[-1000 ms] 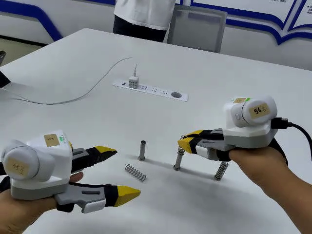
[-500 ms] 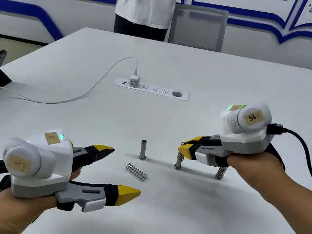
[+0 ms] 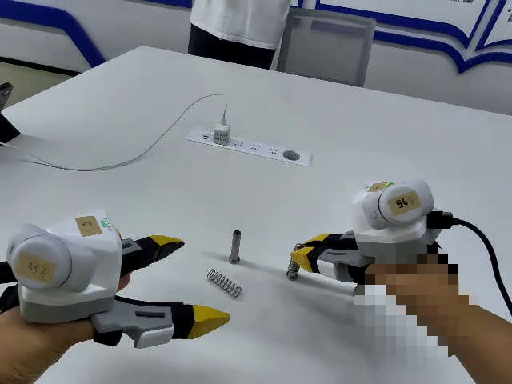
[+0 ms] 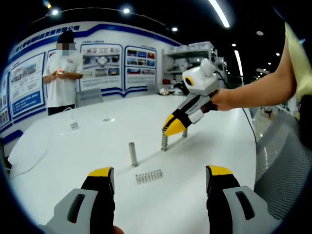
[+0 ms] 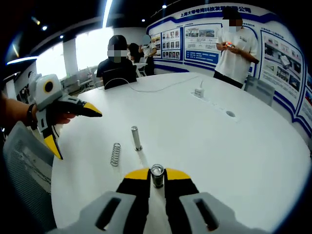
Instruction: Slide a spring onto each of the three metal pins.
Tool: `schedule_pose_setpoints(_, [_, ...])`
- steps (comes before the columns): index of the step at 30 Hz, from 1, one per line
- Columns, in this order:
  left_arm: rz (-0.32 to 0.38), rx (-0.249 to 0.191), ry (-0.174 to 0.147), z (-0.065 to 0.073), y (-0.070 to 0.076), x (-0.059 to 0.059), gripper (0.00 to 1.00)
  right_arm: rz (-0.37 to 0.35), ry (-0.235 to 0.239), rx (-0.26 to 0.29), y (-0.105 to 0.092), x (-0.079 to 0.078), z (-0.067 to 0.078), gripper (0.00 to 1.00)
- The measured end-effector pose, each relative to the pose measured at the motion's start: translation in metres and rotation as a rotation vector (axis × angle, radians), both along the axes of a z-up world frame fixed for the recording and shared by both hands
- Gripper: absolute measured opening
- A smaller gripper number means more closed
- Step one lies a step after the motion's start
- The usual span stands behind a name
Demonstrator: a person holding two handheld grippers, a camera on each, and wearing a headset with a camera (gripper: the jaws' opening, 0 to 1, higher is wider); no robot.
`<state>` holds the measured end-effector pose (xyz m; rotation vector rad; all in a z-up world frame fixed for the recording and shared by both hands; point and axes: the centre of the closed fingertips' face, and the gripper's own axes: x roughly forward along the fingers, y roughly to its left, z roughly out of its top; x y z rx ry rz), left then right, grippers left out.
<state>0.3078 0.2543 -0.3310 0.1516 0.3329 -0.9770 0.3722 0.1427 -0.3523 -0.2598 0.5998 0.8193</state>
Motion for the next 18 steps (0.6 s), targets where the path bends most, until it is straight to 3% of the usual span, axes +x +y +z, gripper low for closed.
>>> schedule_pose_setpoints(18, [-0.003,0.010,0.005,0.000,-0.003,-0.004,0.80,-0.009,0.044,-0.008,-0.010,-0.026,-0.017,0.13])
